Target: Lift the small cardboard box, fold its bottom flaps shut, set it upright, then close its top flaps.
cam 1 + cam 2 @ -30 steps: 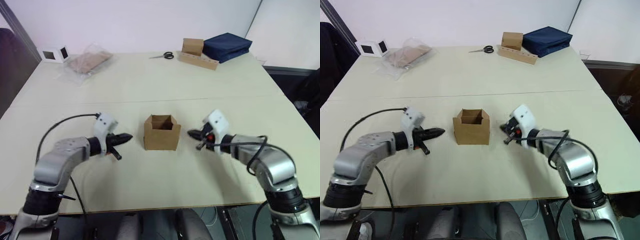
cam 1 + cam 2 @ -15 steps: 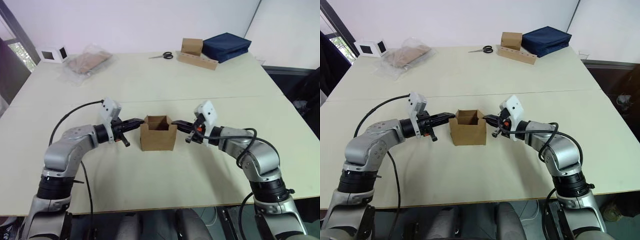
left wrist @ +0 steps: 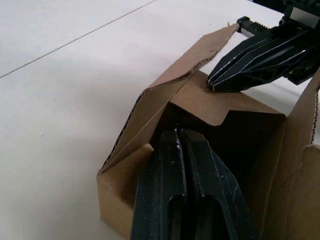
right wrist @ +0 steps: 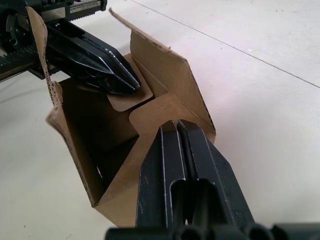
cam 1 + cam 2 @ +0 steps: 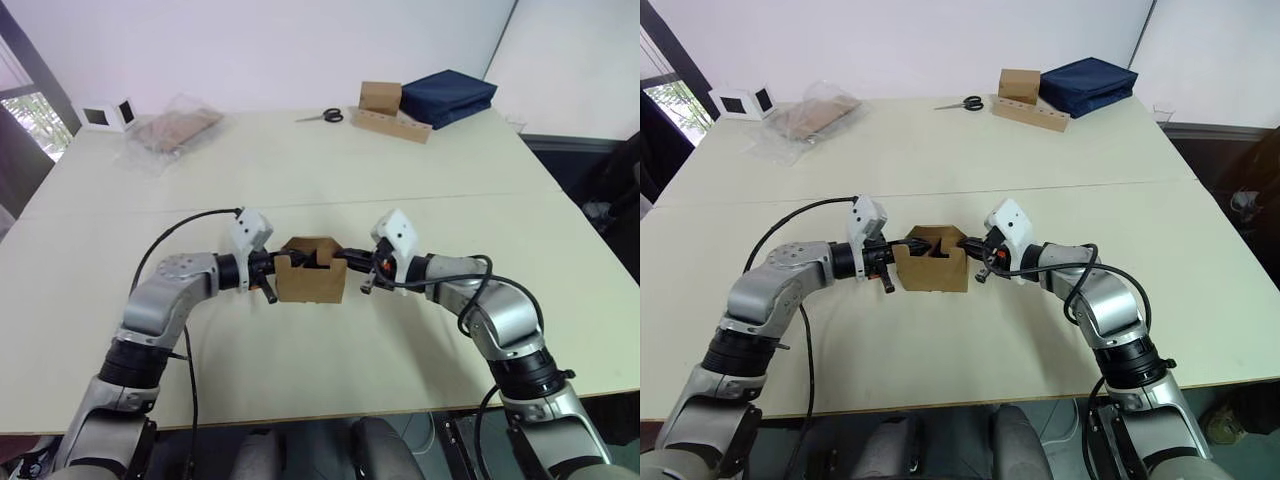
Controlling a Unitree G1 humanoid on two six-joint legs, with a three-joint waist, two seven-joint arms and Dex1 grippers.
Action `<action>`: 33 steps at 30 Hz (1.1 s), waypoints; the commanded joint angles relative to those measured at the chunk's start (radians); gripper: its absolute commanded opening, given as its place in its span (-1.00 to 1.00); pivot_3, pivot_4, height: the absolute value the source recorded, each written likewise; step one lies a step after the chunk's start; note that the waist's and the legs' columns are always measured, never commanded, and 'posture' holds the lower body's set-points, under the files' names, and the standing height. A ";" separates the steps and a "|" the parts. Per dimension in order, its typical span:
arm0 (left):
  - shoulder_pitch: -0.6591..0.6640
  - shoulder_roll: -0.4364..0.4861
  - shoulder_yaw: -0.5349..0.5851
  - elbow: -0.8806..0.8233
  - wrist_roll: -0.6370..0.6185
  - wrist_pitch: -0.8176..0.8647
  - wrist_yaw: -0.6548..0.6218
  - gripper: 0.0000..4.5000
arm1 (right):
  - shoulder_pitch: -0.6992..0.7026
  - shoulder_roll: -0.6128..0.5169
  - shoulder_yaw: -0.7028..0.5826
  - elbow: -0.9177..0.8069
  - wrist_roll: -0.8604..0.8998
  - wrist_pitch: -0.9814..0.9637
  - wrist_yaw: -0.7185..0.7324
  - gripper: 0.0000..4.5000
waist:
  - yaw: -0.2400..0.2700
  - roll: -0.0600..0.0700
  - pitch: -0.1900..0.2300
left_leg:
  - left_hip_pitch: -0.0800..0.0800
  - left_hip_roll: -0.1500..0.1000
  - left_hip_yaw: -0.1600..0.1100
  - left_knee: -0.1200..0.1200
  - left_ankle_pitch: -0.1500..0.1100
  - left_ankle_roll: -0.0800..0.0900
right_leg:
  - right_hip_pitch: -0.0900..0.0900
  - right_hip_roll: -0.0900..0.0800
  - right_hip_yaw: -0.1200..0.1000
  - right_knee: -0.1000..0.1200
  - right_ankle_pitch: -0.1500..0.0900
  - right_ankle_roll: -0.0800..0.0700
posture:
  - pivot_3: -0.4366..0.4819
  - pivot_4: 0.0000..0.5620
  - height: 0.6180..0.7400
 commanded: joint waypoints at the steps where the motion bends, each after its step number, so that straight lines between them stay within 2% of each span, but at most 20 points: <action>1: 0.002 0.001 0.052 -0.014 -0.028 0.026 0.018 -0.95 | -0.017 -0.004 -0.007 -0.015 0.001 0.006 0.006 -1.00 | 0.000 0.000 0.000 | 0.003 0.000 0.000 -0.001 0.000 0.000 | 0.004 0.000 0.000 -0.002 0.000 0.000 | -0.05 -0.47 1.00; 10: -0.015 0.028 0.276 -0.135 -0.263 0.180 0.050 -0.95 | -0.082 -0.001 -0.164 -0.147 0.153 0.111 -0.014 -1.00 | 0.001 0.000 0.001 | 0.003 0.000 -0.001 -0.001 -0.001 0.001 | 0.005 0.000 0.000 -0.005 0.000 0.000 | -0.05 -0.47 1.00; 14: -0.038 0.067 0.335 -0.119 -0.324 0.225 0.043 -0.95 | -0.085 -0.033 -0.225 -0.244 0.258 0.192 0.001 -1.00 | 0.003 0.000 0.001 | 0.003 0.000 -0.002 -0.001 -0.001 0.001 | 0.006 0.000 -0.001 -0.005 0.000 0.000 | -0.05 -0.47 1.00; 18: -0.098 0.079 0.259 0.034 -0.204 0.115 0.034 -0.95 | -0.062 -0.057 -0.198 -0.352 0.374 0.276 0.036 -1.00 | 0.006 0.000 0.001 | 0.004 0.000 -0.002 -0.001 -0.001 0.001 | 0.007 0.000 -0.002 -0.006 0.000 0.000 | -0.05 -0.47 1.00; 23: -0.191 0.010 0.171 0.211 -0.124 -0.003 -0.023 -0.95 | -0.037 -0.047 -0.094 -0.364 0.338 0.267 0.010 -1.00 | 0.005 0.000 0.001 | 0.004 0.000 -0.002 -0.001 -0.001 0.001 | 0.008 0.000 -0.002 -0.007 0.000 0.000 | -0.05 -0.47 1.00; 27: -0.271 -0.065 0.105 0.398 -0.071 -0.078 -0.096 -0.95 | -0.043 -0.022 -0.017 -0.316 0.288 0.226 -0.002 -1.00 | 0.003 0.000 0.001 | 0.003 0.000 -0.002 -0.002 -0.001 0.001 | 0.008 0.000 -0.002 -0.008 0.000 0.000 | -0.05 -0.47 1.00; 33: -0.327 -0.099 0.070 0.546 -0.020 -0.150 -0.193 -0.95 | -0.070 -0.001 0.034 -0.221 0.217 0.176 -0.009 -1.00 | -0.001 0.000 0.001 | 0.003 0.000 -0.001 -0.002 -0.001 0.002 | 0.007 0.000 -0.002 -0.008 0.000 0.000 | -0.05 -0.47 1.00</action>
